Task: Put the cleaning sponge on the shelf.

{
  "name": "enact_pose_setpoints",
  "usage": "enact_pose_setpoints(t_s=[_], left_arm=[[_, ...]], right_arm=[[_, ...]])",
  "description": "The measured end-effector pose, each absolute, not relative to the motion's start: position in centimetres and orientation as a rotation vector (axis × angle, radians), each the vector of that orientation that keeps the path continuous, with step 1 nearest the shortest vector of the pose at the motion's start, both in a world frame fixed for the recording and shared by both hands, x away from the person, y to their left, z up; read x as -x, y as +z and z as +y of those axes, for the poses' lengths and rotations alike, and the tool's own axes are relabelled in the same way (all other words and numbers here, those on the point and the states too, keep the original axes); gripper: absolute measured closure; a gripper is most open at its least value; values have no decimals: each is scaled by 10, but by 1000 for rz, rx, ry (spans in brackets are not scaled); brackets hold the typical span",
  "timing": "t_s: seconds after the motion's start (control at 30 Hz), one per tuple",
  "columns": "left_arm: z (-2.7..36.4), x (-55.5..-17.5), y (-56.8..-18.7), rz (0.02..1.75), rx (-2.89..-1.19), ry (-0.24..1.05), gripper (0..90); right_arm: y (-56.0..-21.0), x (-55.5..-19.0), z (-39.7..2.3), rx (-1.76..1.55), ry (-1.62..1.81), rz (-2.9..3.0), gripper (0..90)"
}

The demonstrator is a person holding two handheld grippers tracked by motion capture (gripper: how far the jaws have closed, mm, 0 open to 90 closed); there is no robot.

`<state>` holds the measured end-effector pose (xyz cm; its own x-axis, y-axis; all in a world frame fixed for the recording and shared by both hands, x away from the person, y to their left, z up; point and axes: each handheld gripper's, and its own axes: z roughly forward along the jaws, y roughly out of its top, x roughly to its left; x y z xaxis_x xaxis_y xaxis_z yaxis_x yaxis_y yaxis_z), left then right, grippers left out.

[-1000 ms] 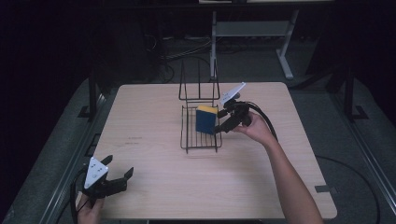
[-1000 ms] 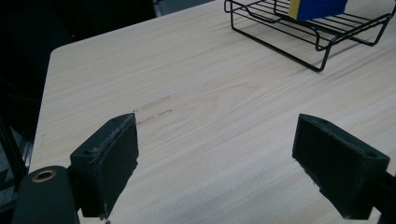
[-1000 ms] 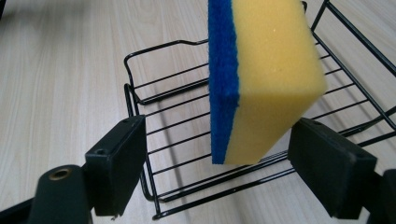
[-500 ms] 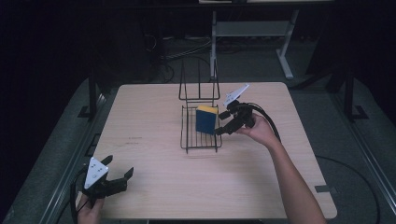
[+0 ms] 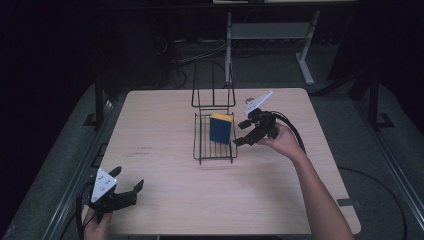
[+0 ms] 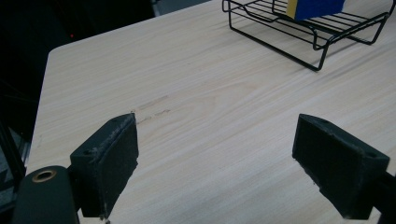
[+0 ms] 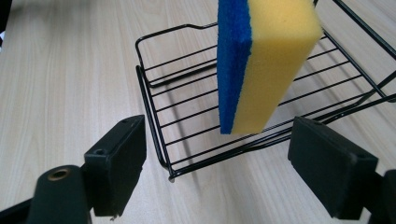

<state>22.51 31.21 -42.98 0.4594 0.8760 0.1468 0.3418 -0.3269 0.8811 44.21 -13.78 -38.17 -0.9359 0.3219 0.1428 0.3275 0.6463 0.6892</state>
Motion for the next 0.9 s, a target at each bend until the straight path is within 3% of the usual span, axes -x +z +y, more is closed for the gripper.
enact_pose_setpoints(t_s=[0.9], left_arm=[[312, -225, -430, 1024, -1879, 816, 139]], right_arm=[[-390, -416, -160, 586, -1137, -2838, 186]])
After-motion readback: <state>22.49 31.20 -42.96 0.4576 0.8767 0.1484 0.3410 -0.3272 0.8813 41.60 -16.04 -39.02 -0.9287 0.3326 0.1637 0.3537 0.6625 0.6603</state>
